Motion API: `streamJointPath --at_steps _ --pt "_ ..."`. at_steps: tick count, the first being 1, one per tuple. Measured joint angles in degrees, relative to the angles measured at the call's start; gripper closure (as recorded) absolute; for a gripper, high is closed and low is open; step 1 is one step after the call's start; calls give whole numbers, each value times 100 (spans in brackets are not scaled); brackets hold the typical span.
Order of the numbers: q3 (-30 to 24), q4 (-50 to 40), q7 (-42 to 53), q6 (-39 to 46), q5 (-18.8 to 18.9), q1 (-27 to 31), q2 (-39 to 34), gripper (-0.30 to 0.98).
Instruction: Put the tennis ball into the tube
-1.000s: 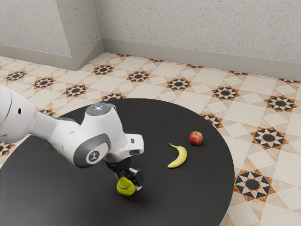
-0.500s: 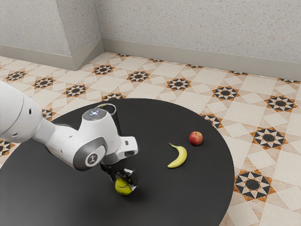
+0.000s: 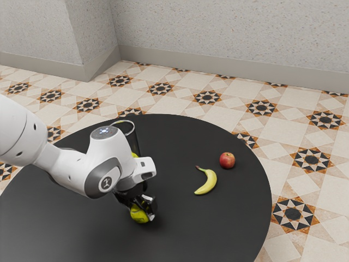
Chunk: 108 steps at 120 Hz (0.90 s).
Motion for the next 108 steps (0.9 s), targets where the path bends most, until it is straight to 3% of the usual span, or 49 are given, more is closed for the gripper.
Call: streamJointPath --at_steps 50,90,108 --pt "207 38 -151 -597 320 8 -605 44" --pt "-178 442 -953 -2306 1858 184 -2100 46" --pt "-356 891 -1310 -3089 2442 110 -2348 46"
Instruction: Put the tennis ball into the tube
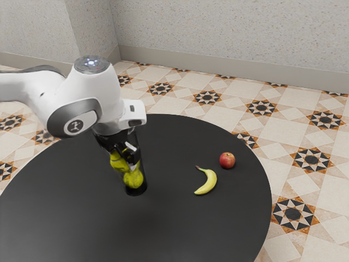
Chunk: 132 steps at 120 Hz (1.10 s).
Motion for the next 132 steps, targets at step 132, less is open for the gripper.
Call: streamJointPath --at_steps 132 --pt "540 2139 -475 -98 2252 -820 1278 48"
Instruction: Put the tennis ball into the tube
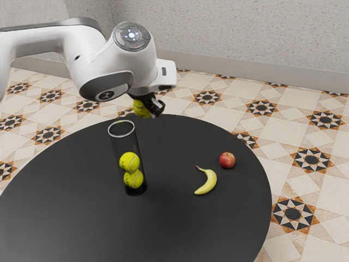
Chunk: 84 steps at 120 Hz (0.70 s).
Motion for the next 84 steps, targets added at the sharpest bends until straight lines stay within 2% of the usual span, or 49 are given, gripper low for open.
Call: streamJointPath --at_steps 18,40,64,84 --pt "53 -57 23 81 -82 -19 -6 50" --pt "291 -122 41 -231 -511 13 -66 51" --pt "354 -103 -63 -876 -688 -451 -140 54" --pt "648 49 -147 -1137 -560 -966 -134 55"
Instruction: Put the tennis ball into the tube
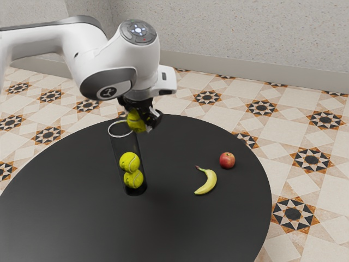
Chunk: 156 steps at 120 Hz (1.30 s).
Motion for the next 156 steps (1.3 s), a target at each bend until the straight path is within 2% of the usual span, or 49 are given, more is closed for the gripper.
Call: streamJointPath --at_steps 12,28,42,55,68,84,108,115,136,150,156 --pt "3 87 -36 -46 111 54 35 55" --pt "-522 190 -69 46 339 736 81 56" --pt "-1205 194 -95 139 407 1538 155 56" --pt "-2008 146 -153 115 275 2288 161 56" --pt "-2543 141 -227 17 200 2616 149 57" --pt "-2695 168 -291 -30 209 2629 158 57" --pt "-2347 232 -260 311 388 2582 338 56" --pt "-1886 273 -241 402 419 2260 410 56" --pt "-972 337 -136 778 472 1776 609 55" --pt "-66 388 -34 1075 489 1171 708 55" --pt "132 400 1 1159 485 1086 707 55"
